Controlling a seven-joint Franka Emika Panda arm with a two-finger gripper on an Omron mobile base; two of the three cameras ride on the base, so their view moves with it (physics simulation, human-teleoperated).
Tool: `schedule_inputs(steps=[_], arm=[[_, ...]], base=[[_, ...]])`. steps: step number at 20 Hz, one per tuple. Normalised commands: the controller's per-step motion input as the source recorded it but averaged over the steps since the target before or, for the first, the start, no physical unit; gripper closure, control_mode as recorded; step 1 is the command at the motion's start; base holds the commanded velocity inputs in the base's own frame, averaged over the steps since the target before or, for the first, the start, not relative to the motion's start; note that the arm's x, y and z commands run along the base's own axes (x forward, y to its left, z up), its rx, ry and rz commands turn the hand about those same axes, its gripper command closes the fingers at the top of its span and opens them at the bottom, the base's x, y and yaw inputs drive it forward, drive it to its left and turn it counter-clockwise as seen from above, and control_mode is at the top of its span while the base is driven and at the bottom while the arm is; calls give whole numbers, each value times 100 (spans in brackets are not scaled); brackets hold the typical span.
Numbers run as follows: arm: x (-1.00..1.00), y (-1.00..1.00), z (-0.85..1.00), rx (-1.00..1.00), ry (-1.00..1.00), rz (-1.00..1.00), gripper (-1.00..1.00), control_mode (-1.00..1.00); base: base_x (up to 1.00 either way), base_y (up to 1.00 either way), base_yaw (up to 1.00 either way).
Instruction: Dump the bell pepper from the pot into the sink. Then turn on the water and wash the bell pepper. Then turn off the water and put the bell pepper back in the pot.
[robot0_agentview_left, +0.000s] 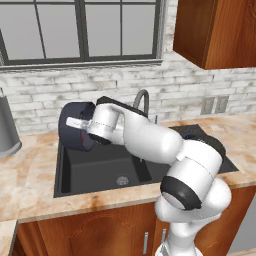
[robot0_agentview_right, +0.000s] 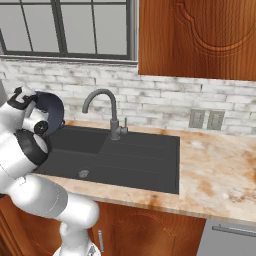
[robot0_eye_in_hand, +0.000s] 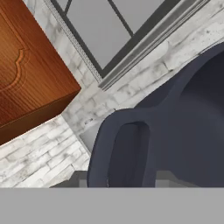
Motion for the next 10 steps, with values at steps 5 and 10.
schedule_inputs(steps=[5, 10], arm=[[25, -39, 0, 10, -10, 0, 100, -100], [30, -33, 0, 12, -5, 1, 100, -100]], base=[[0, 0, 0], [0, 0, 0]])
